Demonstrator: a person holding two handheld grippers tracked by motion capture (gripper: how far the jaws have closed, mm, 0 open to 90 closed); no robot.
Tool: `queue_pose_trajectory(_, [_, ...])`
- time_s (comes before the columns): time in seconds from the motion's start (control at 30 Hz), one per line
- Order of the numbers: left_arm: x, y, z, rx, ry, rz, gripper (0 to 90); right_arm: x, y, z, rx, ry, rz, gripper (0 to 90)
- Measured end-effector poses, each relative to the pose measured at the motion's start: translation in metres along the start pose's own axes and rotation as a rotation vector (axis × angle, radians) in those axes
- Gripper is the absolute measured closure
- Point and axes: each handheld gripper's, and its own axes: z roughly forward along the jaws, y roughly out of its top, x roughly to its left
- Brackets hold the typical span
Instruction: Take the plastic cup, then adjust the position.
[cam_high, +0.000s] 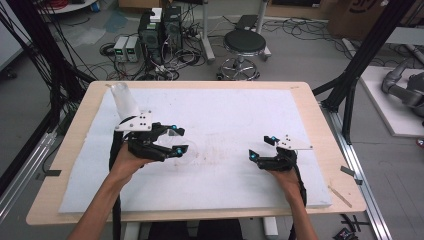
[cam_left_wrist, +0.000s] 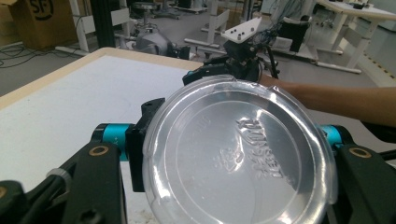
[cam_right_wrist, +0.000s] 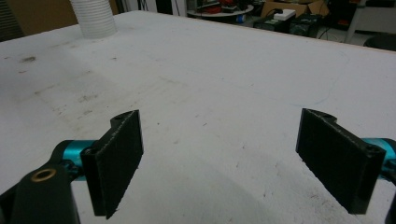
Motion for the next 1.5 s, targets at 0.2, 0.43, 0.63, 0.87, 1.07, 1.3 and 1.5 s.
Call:
queue_pose_trajectory(0.2, [0.002, -0.006, -0.001, -0.005, 0.0, -0.001, 39.7, 0.0, 0.0, 0.0, 0.0, 0.0, -0.008, 14.7])
queue_pose_trajectory(0.43, [0.004, -0.009, -0.002, -0.019, -0.002, -0.013, 39.7, 0.0, 0.0, 0.0, -0.007, -0.001, -0.007, 14.7])
queue_pose_trajectory(0.63, [0.004, -0.009, -0.001, -0.013, -0.01, -0.016, 39.7, -0.001, 0.0, -0.001, -0.007, 0.008, 0.004, 14.7])
queue_pose_trajectory(0.87, [0.003, -0.011, 0.001, -0.008, -0.019, -0.018, 39.7, -0.001, 0.002, 0.0, 0.004, 0.029, -0.017, 14.7])
queue_pose_trajectory(1.07, [0.004, -0.01, 0.0, -0.013, -0.028, -0.016, 39.7, 0.002, 0.012, -0.003, -0.019, 0.066, -0.033, 14.7])
queue_pose_trajectory(1.3, [0.005, -0.01, -0.001, -0.018, -0.051, -0.012, 39.7, 0.006, 0.037, -0.012, -0.04, 0.179, -0.056, 14.7])
queue_pose_trajectory(1.5, [0.004, -0.009, -0.001, -0.036, -0.072, -0.012, 39.7, 0.015, 0.058, -0.012, -0.039, 0.308, -0.086, 14.7])
